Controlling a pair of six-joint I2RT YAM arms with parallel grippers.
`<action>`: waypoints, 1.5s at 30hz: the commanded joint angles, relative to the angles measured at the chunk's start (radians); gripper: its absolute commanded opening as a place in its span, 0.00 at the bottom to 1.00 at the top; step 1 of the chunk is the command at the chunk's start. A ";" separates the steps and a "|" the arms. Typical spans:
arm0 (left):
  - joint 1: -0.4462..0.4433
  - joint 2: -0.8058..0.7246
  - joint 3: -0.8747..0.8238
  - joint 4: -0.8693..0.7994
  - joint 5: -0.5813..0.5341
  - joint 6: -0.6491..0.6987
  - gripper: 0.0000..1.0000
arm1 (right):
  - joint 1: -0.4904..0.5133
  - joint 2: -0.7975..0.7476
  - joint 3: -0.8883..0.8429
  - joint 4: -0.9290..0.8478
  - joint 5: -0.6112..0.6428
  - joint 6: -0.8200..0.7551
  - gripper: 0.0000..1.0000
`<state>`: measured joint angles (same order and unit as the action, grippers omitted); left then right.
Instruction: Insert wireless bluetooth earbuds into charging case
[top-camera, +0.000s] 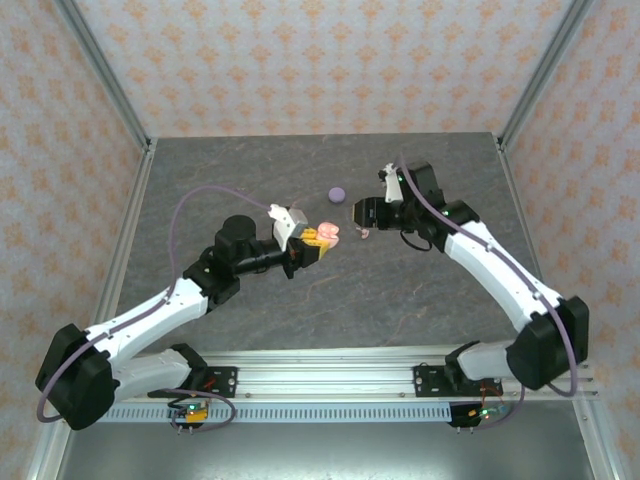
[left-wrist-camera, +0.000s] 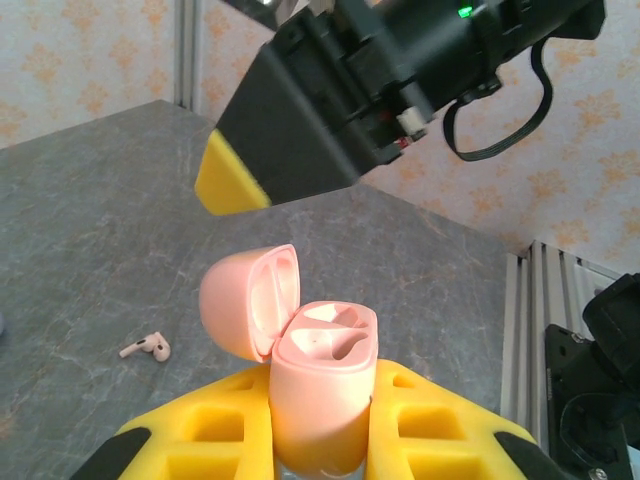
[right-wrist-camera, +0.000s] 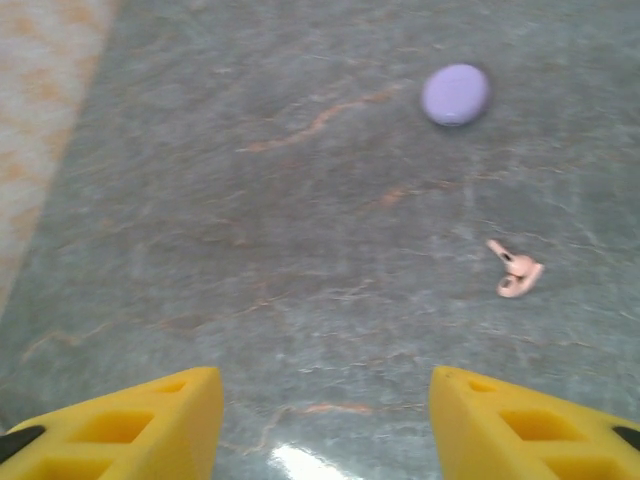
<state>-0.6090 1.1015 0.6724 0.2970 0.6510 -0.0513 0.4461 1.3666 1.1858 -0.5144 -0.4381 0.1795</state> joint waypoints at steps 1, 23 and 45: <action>-0.006 -0.045 -0.023 0.003 -0.051 -0.003 0.15 | -0.019 0.089 0.050 -0.078 0.116 0.009 0.54; -0.018 -0.107 -0.062 0.006 -0.073 -0.031 0.15 | -0.065 0.628 0.314 -0.159 0.182 -0.022 0.26; -0.021 -0.110 -0.061 0.002 -0.063 -0.029 0.15 | -0.051 0.774 0.411 -0.196 0.066 -0.060 0.22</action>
<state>-0.6220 1.0157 0.6243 0.2951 0.5907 -0.0780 0.3870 2.1204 1.5677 -0.6724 -0.3393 0.1440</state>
